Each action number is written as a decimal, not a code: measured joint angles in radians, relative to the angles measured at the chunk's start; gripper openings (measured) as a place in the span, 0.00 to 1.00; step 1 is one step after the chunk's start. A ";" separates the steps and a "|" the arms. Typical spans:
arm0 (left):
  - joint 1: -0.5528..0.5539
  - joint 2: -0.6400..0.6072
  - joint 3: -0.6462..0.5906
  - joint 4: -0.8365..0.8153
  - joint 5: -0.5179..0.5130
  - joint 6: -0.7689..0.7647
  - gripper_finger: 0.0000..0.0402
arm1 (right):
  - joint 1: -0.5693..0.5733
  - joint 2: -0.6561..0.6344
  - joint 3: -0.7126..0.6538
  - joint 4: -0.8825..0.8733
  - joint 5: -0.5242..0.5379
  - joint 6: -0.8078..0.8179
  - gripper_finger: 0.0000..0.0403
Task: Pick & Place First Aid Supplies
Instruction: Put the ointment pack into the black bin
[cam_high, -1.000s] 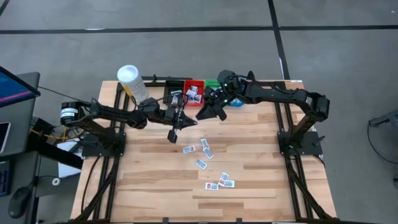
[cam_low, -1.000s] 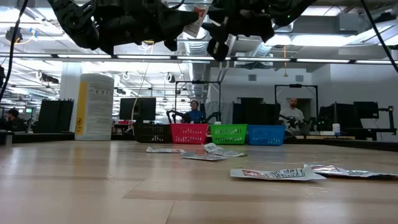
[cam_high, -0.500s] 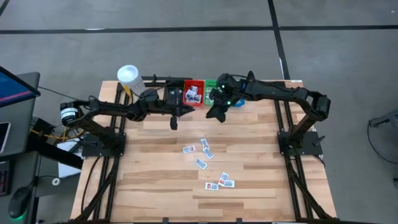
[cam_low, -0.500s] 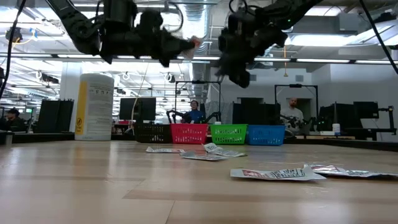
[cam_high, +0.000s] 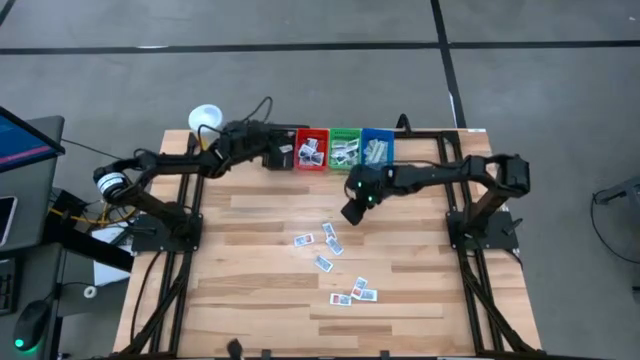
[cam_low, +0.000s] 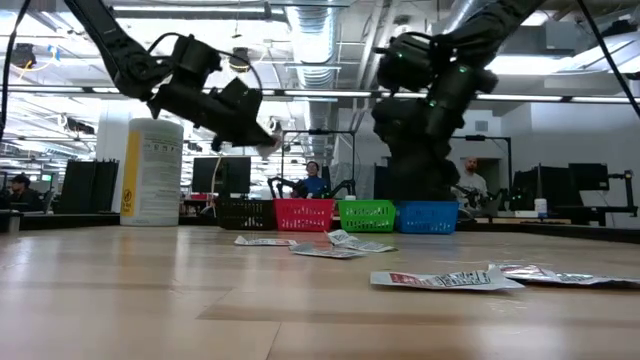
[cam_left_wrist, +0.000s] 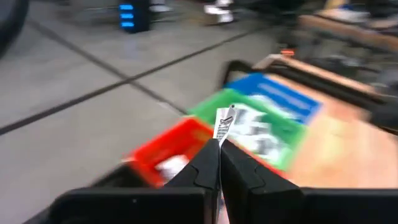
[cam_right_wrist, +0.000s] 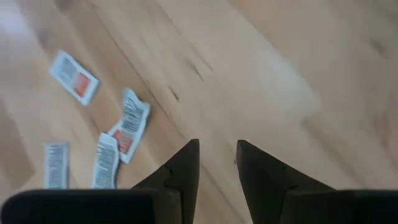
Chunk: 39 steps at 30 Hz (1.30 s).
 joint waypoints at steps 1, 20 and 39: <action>0.012 0.000 0.000 -0.006 -0.032 0.000 0.03 | 0.022 0.000 -0.014 0.011 0.029 0.034 0.25; 0.059 0.105 0.000 -0.055 -0.073 -0.045 0.07 | 0.308 -0.001 -0.044 0.029 0.418 0.265 0.25; 0.005 0.100 0.000 -0.215 -0.088 -0.063 0.38 | 0.348 -0.001 -0.044 0.024 0.424 0.332 0.25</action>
